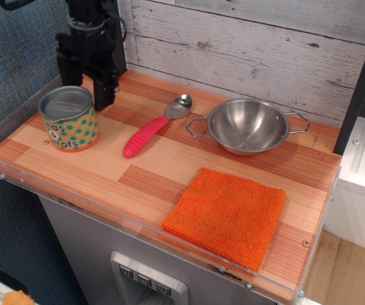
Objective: Move can directly below to bottom left corner.
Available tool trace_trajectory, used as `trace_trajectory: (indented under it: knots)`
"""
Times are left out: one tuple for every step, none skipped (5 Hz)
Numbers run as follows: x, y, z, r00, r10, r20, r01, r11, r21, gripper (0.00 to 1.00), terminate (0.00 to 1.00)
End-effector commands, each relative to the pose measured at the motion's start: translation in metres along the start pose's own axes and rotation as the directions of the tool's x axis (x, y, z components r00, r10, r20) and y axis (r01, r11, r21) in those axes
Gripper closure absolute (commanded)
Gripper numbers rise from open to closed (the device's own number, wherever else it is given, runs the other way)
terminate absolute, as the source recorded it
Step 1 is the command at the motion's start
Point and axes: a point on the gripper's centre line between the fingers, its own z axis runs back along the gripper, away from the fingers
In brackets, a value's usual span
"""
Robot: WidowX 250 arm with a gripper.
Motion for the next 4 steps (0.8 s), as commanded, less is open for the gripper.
trace_trajectory:
  knots:
    - [-0.013,0.003,0.025,0.999,0.038,0.022,-0.039,0.998,0.054,0.0,0.0]
    - [-0.026,0.001,0.032,0.998,0.054,0.018,-0.055,0.997,0.059,0.0,0.0]
    - [-0.033,0.001,0.032,0.998,0.07,-0.003,-0.069,0.996,0.063,0.0,0.0]
    - [-0.035,0.002,0.037,0.997,0.075,0.01,-0.075,0.995,0.071,0.0,0.0]
